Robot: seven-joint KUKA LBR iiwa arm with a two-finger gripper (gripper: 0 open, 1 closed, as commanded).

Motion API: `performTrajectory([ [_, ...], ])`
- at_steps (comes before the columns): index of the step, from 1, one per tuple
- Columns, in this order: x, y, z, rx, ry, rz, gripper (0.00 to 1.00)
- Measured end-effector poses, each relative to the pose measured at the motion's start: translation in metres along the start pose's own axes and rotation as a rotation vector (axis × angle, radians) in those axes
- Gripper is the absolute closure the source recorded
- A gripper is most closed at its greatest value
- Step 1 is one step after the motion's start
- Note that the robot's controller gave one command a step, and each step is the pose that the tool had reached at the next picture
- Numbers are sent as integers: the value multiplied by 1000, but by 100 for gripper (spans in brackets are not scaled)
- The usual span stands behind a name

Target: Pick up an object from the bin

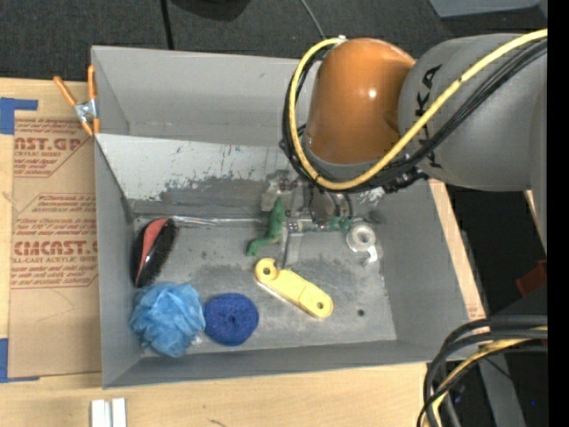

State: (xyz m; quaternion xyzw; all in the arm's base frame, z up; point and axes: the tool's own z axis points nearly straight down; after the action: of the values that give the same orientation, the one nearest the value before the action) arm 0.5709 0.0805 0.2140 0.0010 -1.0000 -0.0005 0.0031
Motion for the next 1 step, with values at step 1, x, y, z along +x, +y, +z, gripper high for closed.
performTrajectory([
  [1,-1,0,-5,-1,-8,1,0],
])
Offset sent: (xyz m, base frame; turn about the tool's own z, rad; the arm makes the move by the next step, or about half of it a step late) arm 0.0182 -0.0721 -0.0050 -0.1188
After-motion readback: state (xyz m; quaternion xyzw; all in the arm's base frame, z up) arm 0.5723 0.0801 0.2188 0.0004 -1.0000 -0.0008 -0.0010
